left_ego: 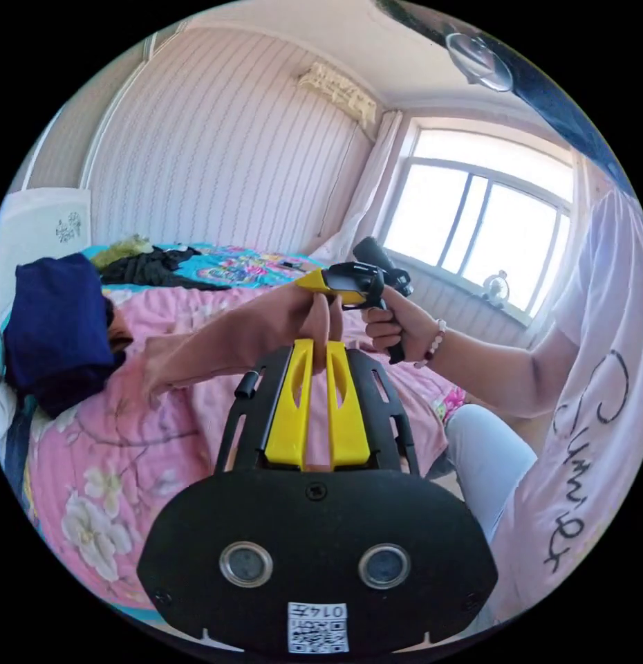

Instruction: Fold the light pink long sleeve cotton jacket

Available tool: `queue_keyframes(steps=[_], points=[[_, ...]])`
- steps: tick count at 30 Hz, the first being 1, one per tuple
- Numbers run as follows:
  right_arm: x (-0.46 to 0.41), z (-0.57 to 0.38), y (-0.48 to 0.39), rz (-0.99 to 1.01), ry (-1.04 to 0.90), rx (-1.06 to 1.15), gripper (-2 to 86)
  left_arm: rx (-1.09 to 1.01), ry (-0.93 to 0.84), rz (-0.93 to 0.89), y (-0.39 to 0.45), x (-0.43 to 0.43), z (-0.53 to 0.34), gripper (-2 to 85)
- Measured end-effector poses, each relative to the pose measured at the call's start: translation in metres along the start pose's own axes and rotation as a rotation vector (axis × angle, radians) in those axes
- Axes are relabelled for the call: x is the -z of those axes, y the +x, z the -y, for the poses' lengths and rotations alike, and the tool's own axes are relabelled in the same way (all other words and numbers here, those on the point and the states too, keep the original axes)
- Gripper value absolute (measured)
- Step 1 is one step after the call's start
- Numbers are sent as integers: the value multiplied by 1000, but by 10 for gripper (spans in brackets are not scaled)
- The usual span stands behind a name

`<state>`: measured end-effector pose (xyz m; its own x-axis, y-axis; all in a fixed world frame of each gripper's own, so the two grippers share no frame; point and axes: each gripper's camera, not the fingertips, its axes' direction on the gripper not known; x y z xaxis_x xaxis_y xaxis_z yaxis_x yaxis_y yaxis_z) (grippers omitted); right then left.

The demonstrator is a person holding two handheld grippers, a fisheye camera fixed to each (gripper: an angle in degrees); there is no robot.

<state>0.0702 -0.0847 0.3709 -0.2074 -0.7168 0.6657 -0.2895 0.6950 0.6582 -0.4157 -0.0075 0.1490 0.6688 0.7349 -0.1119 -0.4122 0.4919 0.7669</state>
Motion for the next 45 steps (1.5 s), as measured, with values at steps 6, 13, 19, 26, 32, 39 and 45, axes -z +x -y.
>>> queue_keyframes(steps=[6, 13, 19, 26, 32, 39, 45], points=[[114, -67, -34, -252, 58, -171, 22, -186, -83, -247, 64, -78, 27, 45], [108, -157, 37, -408, -145, -584, 25, -134, -364, -344, 88, -148, -8, 49], [137, -128, 43, -500, -219, -697, 59, -157, -354, 51, 28, -128, 12, 48], [73, 107, 72, -561, -212, -290, 78, -118, -500, 390, -65, -171, 54, 72], [-29, 290, 156, -621, -207, -249, 102, -172, -701, 389, -73, -235, 66, 39], [-51, 365, 180, -688, -375, -261, 36, -153, -618, 389, -71, -232, 76, -8], [21, 372, 195, -524, -290, -400, 30, -129, -674, 362, -78, -258, 69, -10]])
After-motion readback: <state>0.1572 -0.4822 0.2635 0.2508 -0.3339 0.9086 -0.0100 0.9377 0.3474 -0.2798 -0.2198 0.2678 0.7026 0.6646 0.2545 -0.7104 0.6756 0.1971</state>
